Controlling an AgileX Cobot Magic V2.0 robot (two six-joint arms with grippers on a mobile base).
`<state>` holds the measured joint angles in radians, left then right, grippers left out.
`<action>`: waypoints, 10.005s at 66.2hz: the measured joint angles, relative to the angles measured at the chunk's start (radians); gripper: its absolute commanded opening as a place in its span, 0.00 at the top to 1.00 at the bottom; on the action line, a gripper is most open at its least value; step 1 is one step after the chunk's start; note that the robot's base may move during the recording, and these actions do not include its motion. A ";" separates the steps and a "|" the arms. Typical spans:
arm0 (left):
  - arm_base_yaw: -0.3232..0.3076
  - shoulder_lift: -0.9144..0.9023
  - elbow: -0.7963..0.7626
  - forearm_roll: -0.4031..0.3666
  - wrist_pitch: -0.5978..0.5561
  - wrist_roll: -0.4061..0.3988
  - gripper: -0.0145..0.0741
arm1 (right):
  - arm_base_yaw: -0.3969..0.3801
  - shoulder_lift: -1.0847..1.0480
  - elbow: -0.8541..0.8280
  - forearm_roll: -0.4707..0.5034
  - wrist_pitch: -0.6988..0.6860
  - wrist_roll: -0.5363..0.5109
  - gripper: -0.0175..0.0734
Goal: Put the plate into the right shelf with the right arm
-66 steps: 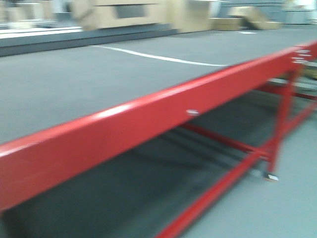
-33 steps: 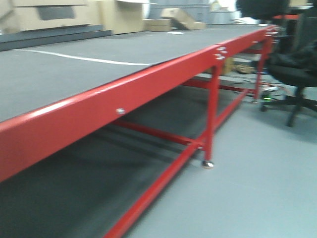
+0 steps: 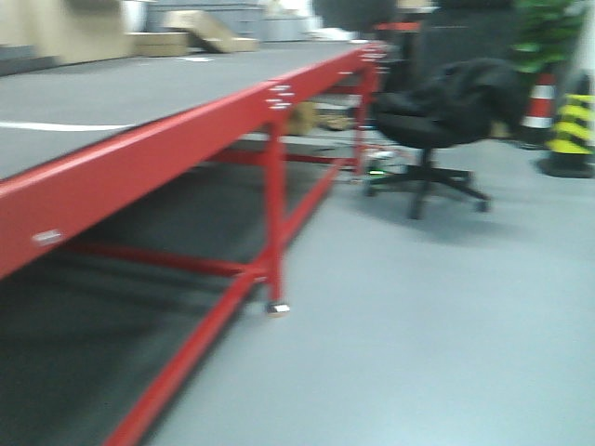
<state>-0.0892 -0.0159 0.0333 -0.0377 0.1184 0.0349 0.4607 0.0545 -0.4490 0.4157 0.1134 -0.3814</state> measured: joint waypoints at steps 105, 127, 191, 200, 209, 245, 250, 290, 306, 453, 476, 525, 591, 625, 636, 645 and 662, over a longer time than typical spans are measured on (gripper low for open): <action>0.000 0.000 0.000 0.000 0.000 0.000 0.89 | 0.000 0.000 0.001 0.000 0.000 0.000 0.73; 0.000 0.000 0.000 0.000 0.000 0.000 0.89 | 0.000 0.000 0.001 0.000 0.000 0.000 0.73; 0.000 0.000 0.000 0.000 0.000 0.000 0.89 | 0.000 0.000 0.002 0.000 0.000 0.000 0.73; 0.000 0.000 0.000 0.000 0.000 0.000 0.89 | 0.000 0.000 0.002 0.000 0.000 0.000 0.73; 0.000 0.000 0.000 0.000 0.000 0.000 0.89 | 0.000 0.000 0.002 0.000 0.000 0.000 0.73; 0.000 0.000 0.000 0.000 0.000 0.000 0.89 | 0.000 0.000 0.002 0.000 0.000 0.000 0.73; 0.000 0.000 0.000 0.000 0.000 0.000 0.89 | 0.000 0.000 0.002 0.000 0.000 0.000 0.73; 0.000 0.000 0.000 0.000 0.000 0.000 0.89 | 0.000 0.000 0.002 0.000 0.000 0.000 0.73; 0.000 0.000 0.000 0.000 0.000 0.000 0.89 | 0.000 0.000 0.002 0.000 0.000 0.000 0.73; 0.000 0.000 0.000 0.000 0.000 0.000 0.89 | -0.044 1.060 -0.741 0.053 0.165 0.002 0.20; 0.000 0.000 0.000 0.000 0.000 0.000 0.89 | -0.127 0.810 -0.741 0.050 0.518 0.004 0.75; 0.000 0.000 0.000 0.000 0.000 0.000 0.89 | -0.138 0.712 -0.717 0.018 0.496 0.004 0.75; 0.000 0.000 0.000 0.000 0.000 0.000 0.89 | -0.475 0.077 0.164 -0.251 0.060 0.321 0.75; 0.000 0.000 0.000 0.000 0.000 0.000 0.89 | -0.475 -0.033 0.436 -0.349 -0.105 0.455 0.75; 0.000 0.000 0.000 0.000 0.000 0.000 0.89 | -0.453 -0.062 0.469 -0.375 -0.113 0.459 0.75; 0.000 0.000 0.000 0.000 0.000 0.000 0.89 | -0.419 -0.064 0.475 -0.388 -0.113 0.459 0.75; 0.000 0.000 0.000 0.000 0.000 0.000 0.89 | -0.408 -0.065 0.475 -0.394 -0.072 0.460 0.75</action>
<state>-0.0892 -0.0159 0.0333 -0.0377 0.1184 0.0349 0.0528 -0.0109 0.0263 0.0216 0.0413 0.0788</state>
